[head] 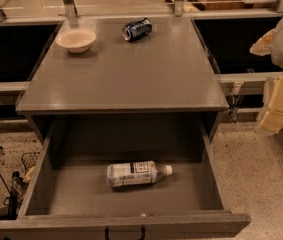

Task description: Pick blue plastic bottle from top drawer and place on counter

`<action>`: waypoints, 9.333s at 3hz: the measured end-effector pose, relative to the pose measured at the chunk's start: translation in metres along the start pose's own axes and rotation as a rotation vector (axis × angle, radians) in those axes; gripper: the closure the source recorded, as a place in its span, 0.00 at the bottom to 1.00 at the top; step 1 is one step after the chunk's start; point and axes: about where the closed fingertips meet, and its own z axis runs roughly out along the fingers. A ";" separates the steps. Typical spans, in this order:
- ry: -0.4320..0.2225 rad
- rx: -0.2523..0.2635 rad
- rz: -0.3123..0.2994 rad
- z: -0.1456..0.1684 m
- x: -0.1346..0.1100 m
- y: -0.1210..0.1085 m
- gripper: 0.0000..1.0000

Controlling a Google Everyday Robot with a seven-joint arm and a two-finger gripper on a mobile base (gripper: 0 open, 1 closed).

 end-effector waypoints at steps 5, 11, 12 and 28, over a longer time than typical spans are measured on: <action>0.029 -0.189 -0.126 0.100 -0.024 0.011 0.00; -0.105 -0.265 -0.223 0.141 -0.064 0.062 0.00; -0.156 -0.257 -0.196 0.154 -0.073 0.048 0.00; -0.367 -0.395 -0.149 0.328 -0.144 0.107 0.00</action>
Offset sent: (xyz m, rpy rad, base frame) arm 0.0113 0.0084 -0.0310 0.0628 0.0349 0.0492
